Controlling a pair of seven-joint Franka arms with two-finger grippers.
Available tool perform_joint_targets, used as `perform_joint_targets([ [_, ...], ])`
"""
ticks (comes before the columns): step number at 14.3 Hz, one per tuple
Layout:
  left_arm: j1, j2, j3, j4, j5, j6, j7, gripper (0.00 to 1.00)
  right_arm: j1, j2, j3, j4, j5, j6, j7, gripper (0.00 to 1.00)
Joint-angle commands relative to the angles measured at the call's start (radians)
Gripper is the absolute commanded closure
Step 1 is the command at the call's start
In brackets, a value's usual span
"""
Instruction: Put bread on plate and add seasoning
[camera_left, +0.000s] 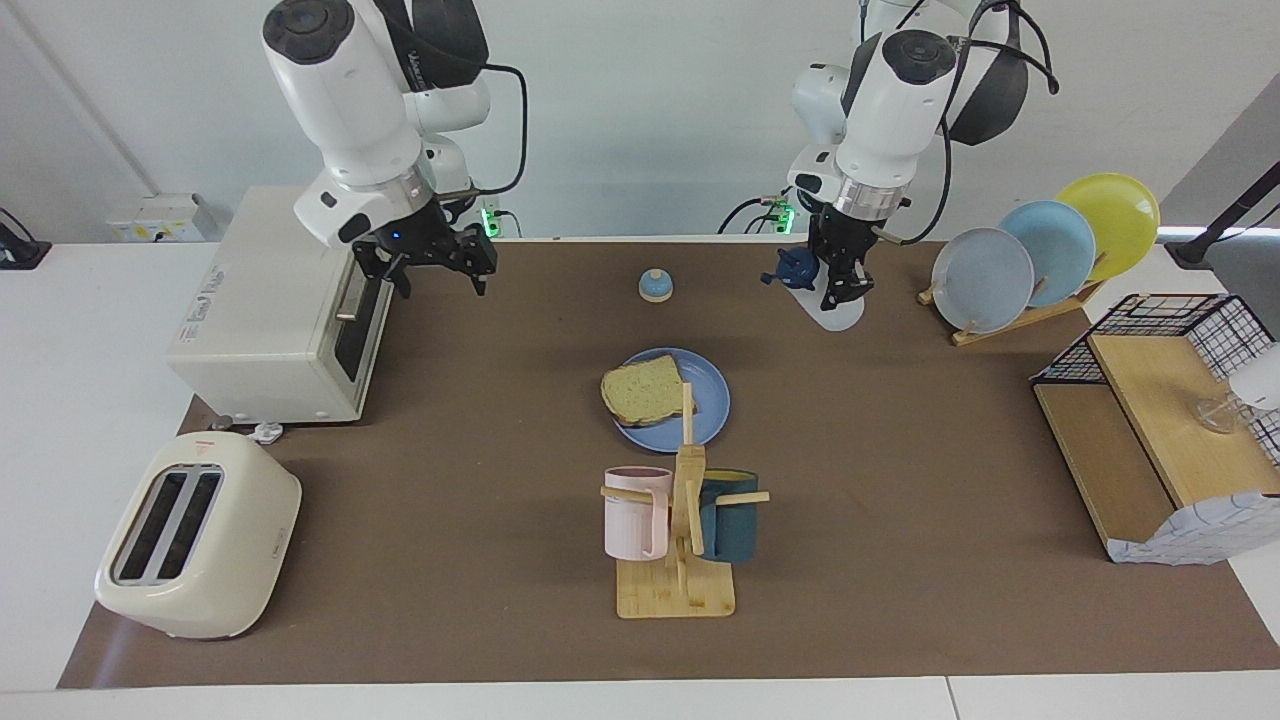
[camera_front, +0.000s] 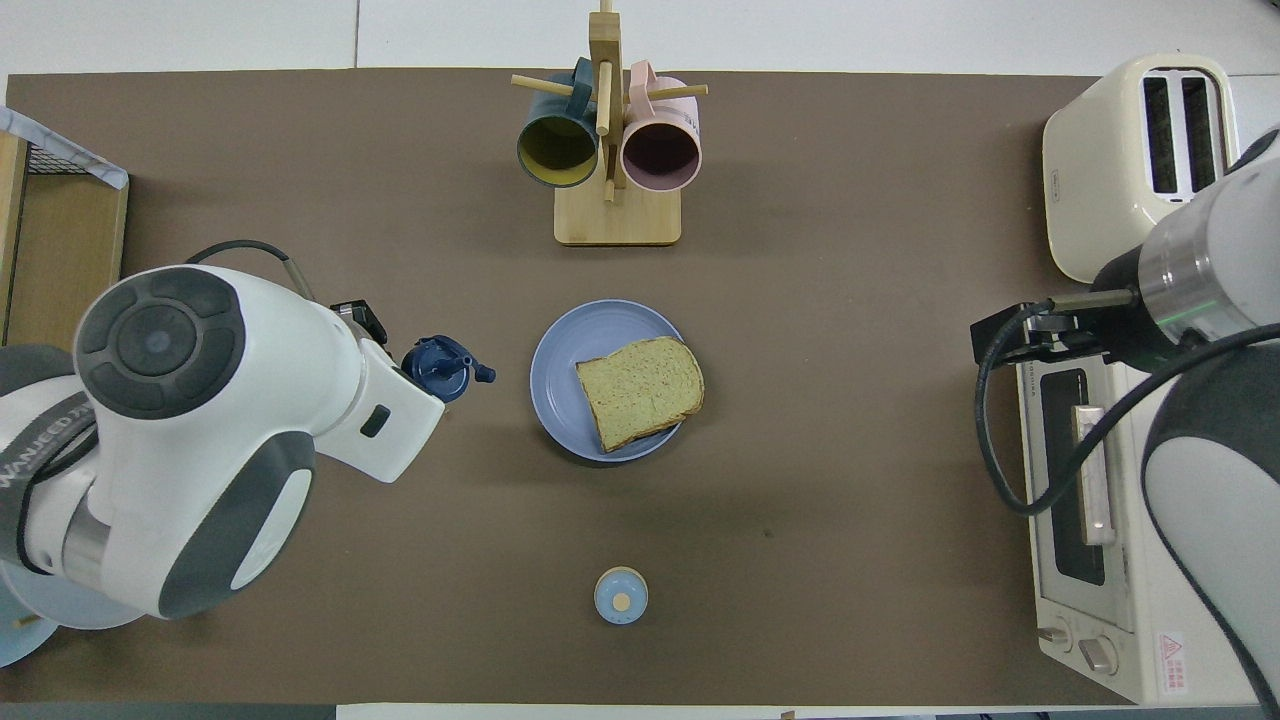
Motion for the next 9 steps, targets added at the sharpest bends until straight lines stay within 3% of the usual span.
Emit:
perform_joint_targets([
  [1,-0.052,0.104,-0.022,0.08,0.086,-0.01,-0.107,1.0,-0.027,-0.002,-0.007,-0.055,-0.013,0.048,-0.029,0.0],
  [6,-0.154,0.207,-0.022,0.129,0.233,-0.048,-0.235,1.0,-0.076,0.009,-0.019,-0.044,-0.016,0.039,-0.086,0.0],
  [9,-0.2,0.226,-0.022,0.139,0.328,-0.086,-0.265,1.0,-0.079,0.006,-0.031,-0.048,-0.014,0.032,-0.086,0.0],
])
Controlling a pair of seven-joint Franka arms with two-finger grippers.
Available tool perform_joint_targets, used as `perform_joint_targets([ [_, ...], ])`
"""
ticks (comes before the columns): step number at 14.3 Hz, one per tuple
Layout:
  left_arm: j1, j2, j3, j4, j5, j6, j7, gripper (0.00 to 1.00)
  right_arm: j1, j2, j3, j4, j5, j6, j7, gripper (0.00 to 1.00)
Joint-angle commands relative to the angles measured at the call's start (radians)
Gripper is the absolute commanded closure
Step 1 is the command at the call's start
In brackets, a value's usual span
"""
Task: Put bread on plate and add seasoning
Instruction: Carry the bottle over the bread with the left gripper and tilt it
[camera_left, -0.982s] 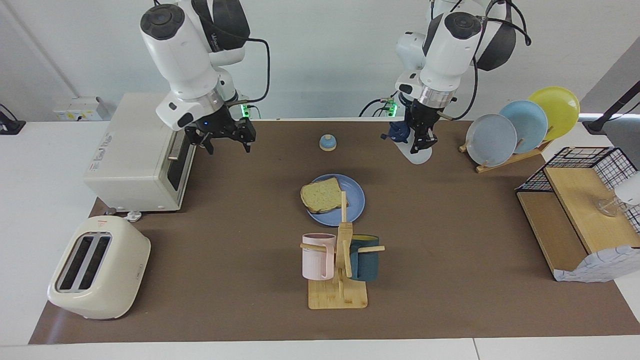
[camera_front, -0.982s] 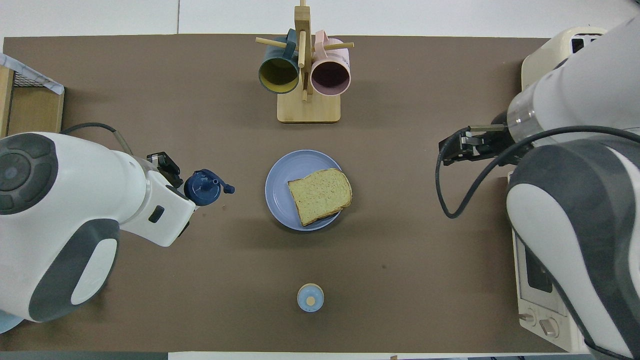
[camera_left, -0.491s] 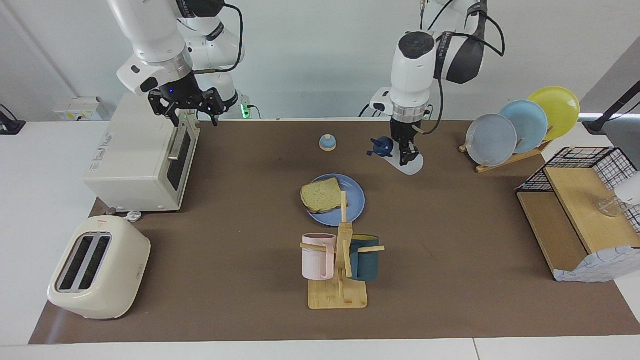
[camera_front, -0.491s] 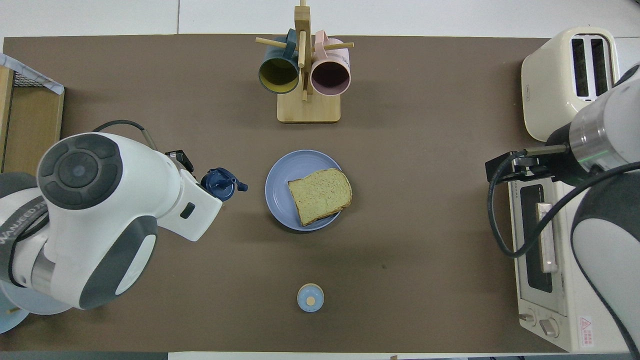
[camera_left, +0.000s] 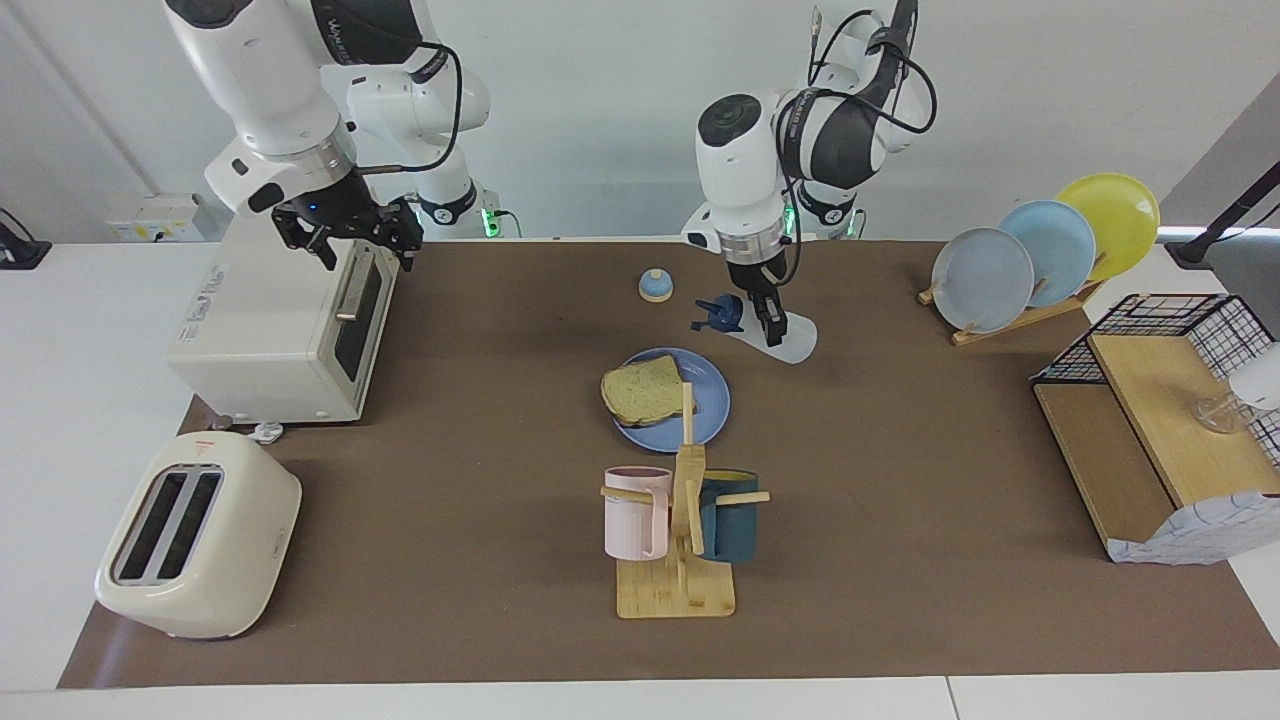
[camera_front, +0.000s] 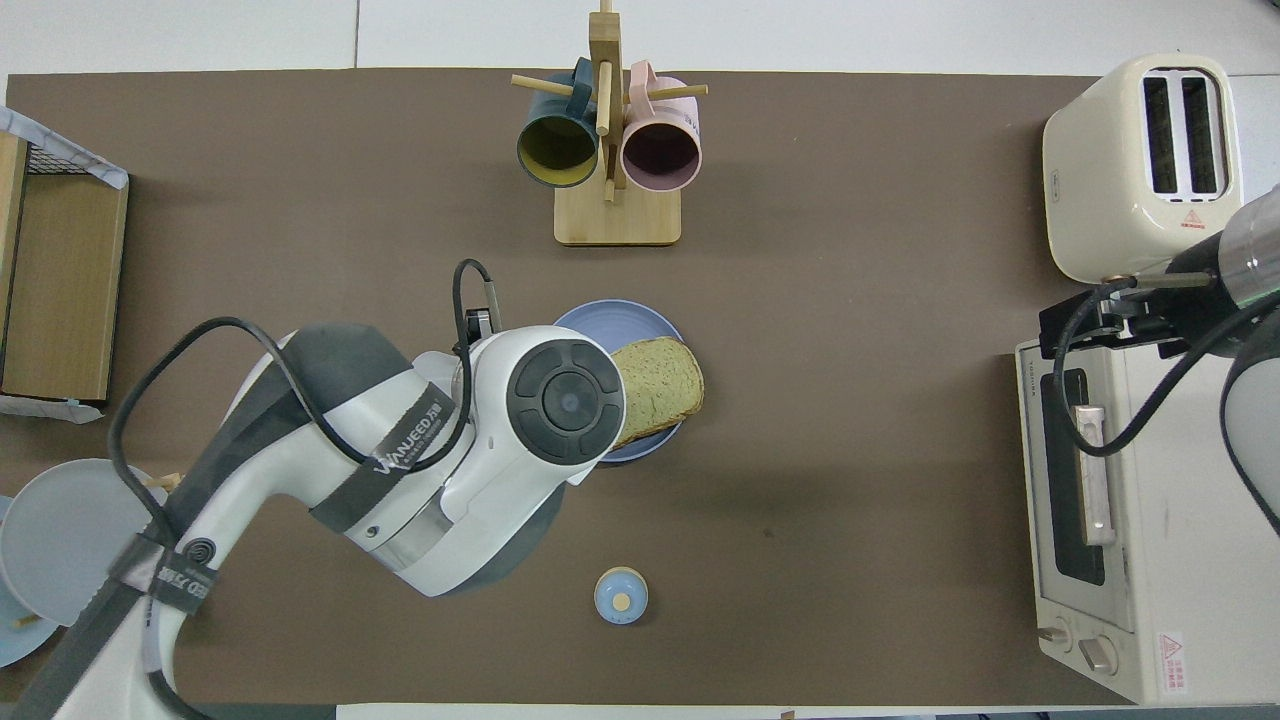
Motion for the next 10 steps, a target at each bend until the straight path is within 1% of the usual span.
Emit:
perform_joint_targets([
  [1,-0.058,0.053,0.011,0.045,0.113,-0.077,-0.044,1.0,-0.009,-0.012,-0.005,-0.012,-0.016,0.001,-0.026,0.0],
  [2,-0.08,0.059,0.011,0.045,0.148,-0.097,-0.053,1.0,-0.012,-0.015,-0.011,-0.013,-0.014,-0.004,-0.027,0.0],
  [4,-0.106,0.085,0.011,0.047,0.205,-0.131,-0.058,1.0,-0.01,-0.01,-0.034,-0.016,-0.002,0.027,-0.064,0.0],
  [5,-0.124,0.113,0.013,0.059,0.219,-0.14,-0.064,1.0,-0.016,-0.007,-0.036,-0.016,-0.002,0.033,-0.098,0.0],
  [7,-0.143,0.209,0.011,0.139,0.25,-0.184,-0.087,1.0,-0.039,-0.009,-0.036,-0.02,-0.002,0.033,-0.126,0.0],
  [8,-0.15,0.237,0.013,0.162,0.268,-0.192,-0.087,1.0,-0.039,-0.009,-0.04,-0.018,-0.003,0.033,-0.127,0.0],
  [10,-0.175,0.258,0.011,0.162,0.355,-0.215,-0.087,1.0,-0.036,-0.007,-0.041,-0.015,-0.005,0.033,-0.123,0.0],
])
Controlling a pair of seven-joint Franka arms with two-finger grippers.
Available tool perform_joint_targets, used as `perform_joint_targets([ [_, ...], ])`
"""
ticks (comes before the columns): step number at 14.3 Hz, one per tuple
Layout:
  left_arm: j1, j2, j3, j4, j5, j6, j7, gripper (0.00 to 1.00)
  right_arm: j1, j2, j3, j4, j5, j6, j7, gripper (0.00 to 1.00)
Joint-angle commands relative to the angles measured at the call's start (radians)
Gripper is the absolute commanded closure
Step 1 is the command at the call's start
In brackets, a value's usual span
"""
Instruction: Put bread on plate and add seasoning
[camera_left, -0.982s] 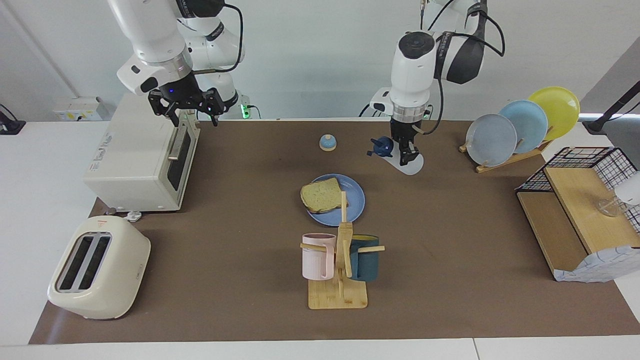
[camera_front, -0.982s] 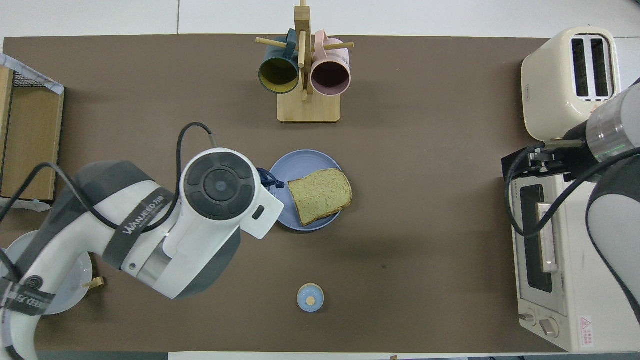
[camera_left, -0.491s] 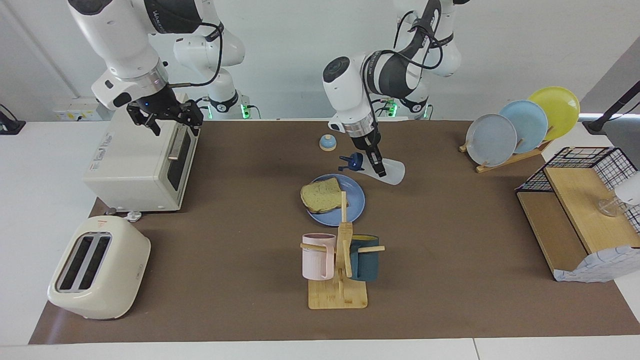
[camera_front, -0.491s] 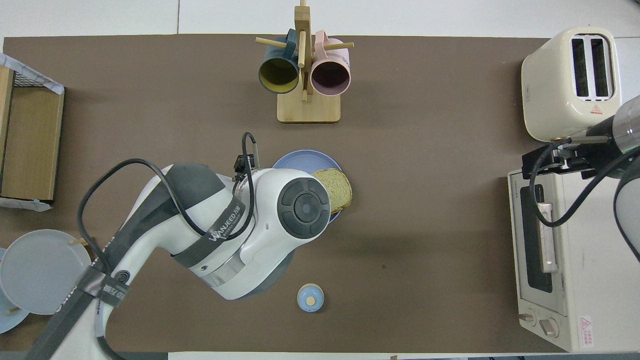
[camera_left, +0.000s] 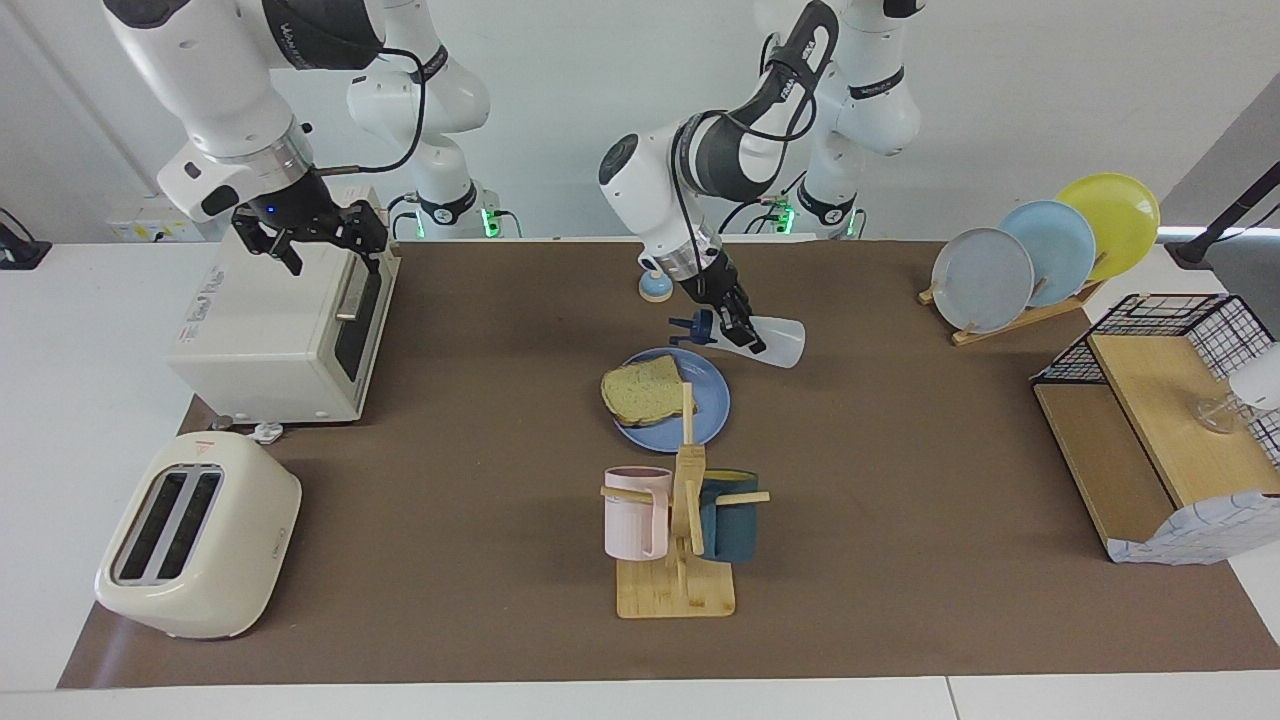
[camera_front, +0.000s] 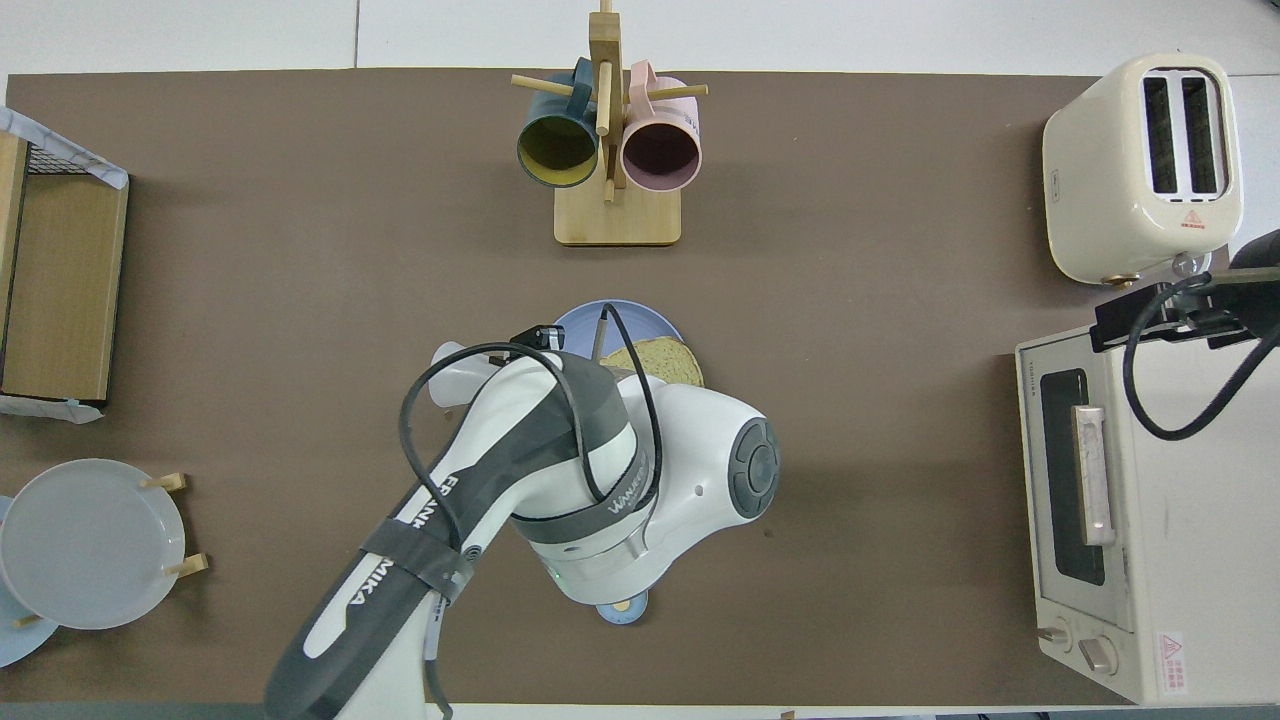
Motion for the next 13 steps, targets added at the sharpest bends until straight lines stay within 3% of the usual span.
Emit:
perform_joint_targets([
  [1,-0.05,0.071,0.013,0.056,0.093,-0.062,-0.01,1.0,-0.007,-0.007,0.006,-0.014,-0.005,0.018,-0.017,0.0],
  [8,-0.073,0.089,0.012,0.03,0.223,-0.095,-0.01,1.0,0.007,-0.007,-0.007,-0.015,-0.006,0.026,-0.023,0.0],
  [10,-0.114,0.171,0.013,0.044,0.271,-0.148,-0.013,1.0,0.007,-0.007,-0.007,-0.015,-0.006,0.021,-0.025,0.0],
  [13,-0.105,0.18,0.024,0.05,0.315,-0.155,-0.022,1.0,-0.004,-0.009,-0.006,-0.017,-0.003,0.017,-0.019,0.0],
])
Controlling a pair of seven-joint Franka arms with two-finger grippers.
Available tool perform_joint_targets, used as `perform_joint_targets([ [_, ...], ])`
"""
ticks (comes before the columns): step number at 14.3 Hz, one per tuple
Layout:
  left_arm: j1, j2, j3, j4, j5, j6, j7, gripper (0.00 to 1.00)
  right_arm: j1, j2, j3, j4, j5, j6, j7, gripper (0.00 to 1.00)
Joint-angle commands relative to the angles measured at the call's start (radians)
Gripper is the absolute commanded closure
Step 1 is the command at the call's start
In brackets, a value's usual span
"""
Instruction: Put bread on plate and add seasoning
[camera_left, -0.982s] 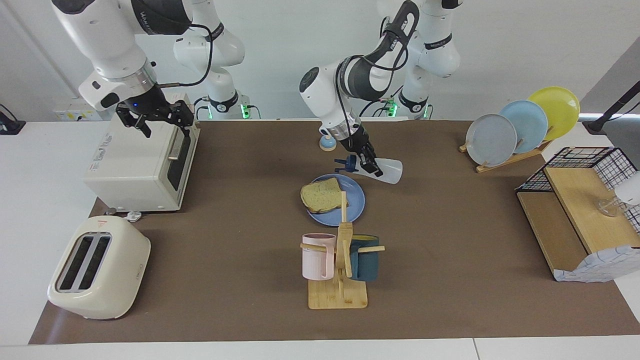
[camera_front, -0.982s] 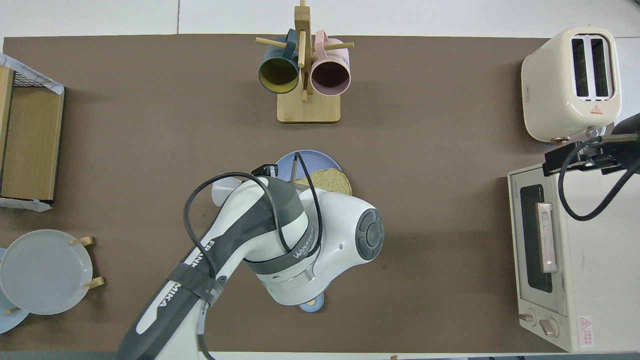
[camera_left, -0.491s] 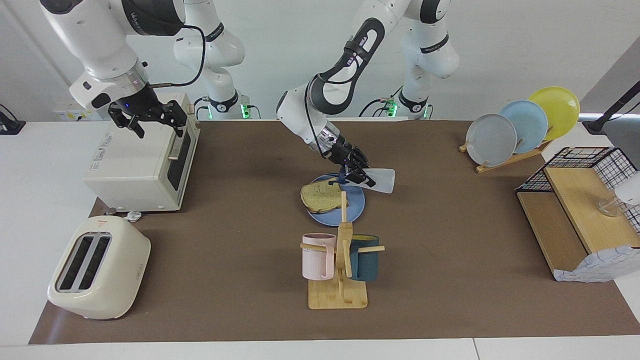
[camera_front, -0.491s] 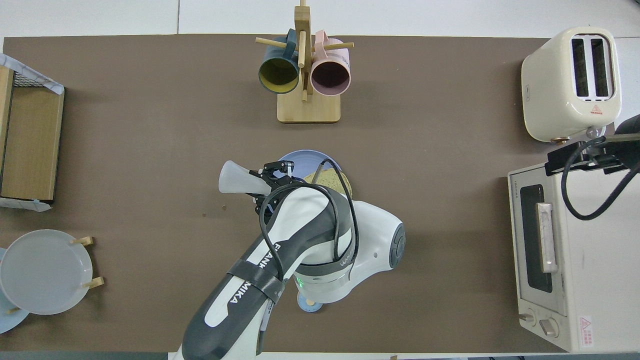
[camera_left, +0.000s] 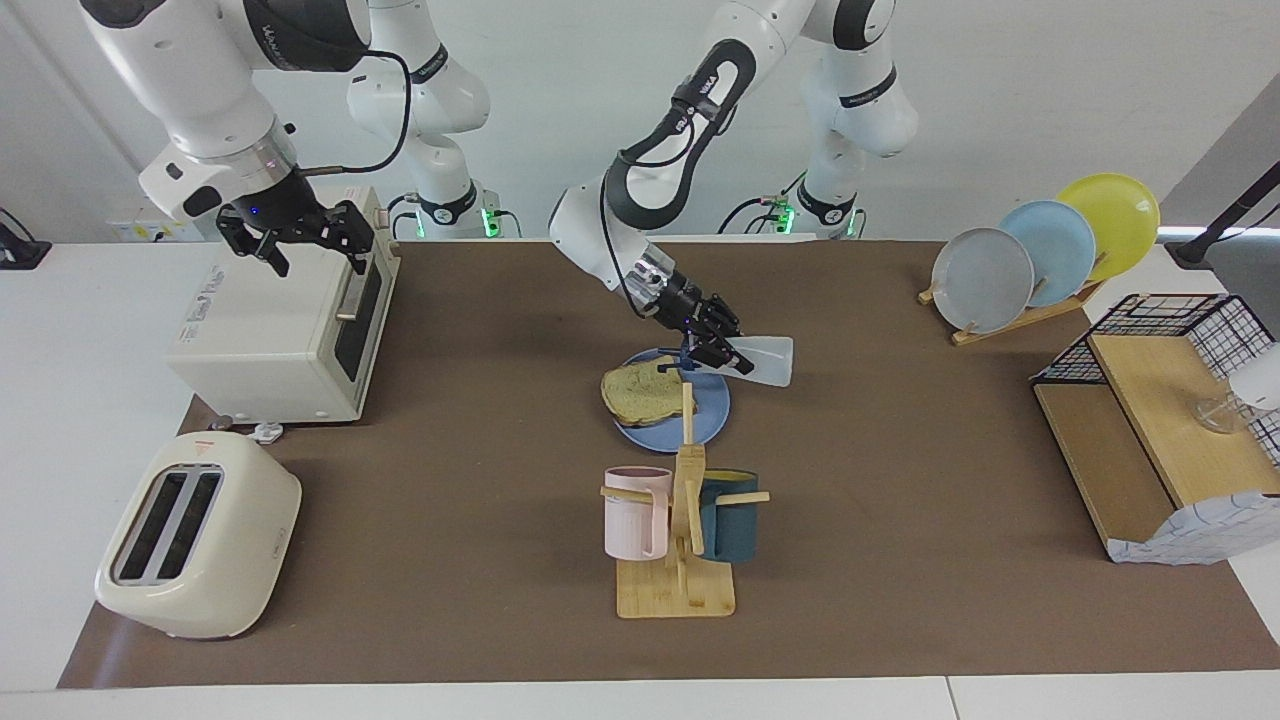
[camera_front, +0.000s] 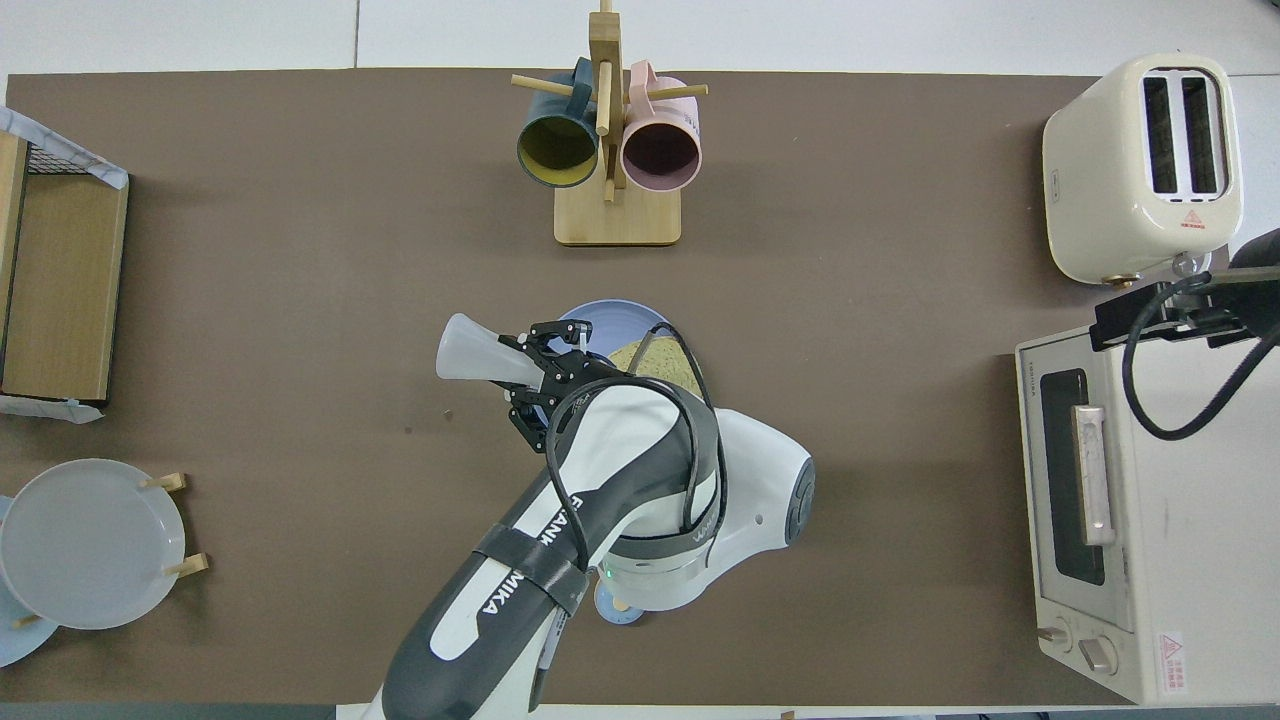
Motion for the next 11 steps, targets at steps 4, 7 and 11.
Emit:
perform_joint_targets([
  [4,0.053,0.027,0.032,0.02,0.126,-0.032,-0.003,1.0,-0.004,-0.01,-0.003,-0.016,-0.003,0.014,-0.018,0.0],
  [7,0.125,0.028,0.032,0.025,0.186,-0.026,-0.002,1.0,-0.005,-0.01,-0.003,-0.016,-0.003,0.014,-0.018,0.0],
  [11,0.118,0.028,0.03,0.035,0.187,-0.036,-0.002,1.0,-0.004,-0.01,-0.003,-0.016,-0.003,0.014,-0.017,0.0],
])
